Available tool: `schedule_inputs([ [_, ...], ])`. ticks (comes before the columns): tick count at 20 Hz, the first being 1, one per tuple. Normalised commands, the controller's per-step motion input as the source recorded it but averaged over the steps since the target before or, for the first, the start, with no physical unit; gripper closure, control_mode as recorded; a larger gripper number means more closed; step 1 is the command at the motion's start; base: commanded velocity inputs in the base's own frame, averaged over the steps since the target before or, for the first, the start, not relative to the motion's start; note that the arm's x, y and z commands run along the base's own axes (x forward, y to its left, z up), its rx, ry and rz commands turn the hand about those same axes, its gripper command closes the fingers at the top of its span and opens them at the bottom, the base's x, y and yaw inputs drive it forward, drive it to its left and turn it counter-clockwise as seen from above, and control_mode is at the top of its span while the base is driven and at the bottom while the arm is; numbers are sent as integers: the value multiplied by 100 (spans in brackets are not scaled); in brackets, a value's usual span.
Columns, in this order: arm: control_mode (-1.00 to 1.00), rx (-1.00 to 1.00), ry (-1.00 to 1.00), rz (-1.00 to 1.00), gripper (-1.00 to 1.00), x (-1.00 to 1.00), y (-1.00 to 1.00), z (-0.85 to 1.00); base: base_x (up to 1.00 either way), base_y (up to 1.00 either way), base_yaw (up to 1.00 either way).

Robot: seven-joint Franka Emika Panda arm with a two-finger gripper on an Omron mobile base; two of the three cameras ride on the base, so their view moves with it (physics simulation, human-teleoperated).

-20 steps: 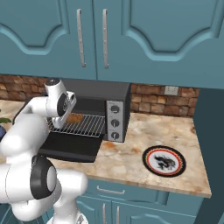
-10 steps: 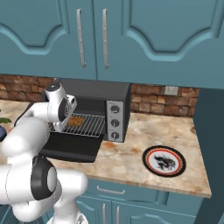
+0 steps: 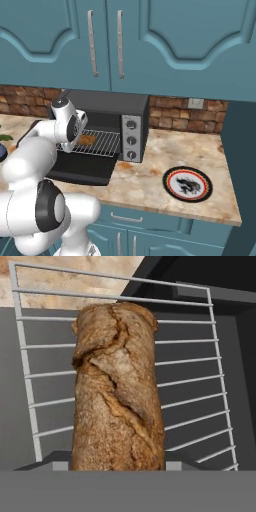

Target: Pull the toaster oven rack outwards. Pick up the baguette from the plate and place it on the toaster oven rack. Close the toaster oven door fully and set the temperature to the lowest setting.

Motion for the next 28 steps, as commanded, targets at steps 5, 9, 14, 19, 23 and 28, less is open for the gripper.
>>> schedule_inputs([
  [5,-100,0,-3,0,-100,0,0,0,0,0,0],
  [9,-100,0,-5,0,-100,0,0,1,0,0,0],
  [14,-100,0,-12,0,-100,-38,0,33,0,0,0],
  [19,-100,0,-6,0,-100,-87,0,43,0,0,0],
  [23,-100,6,1,-6,-100,-82,0,17,0,0,0],
  [28,-100,6,10,-17,-100,-35,0,0,0,0,0],
])
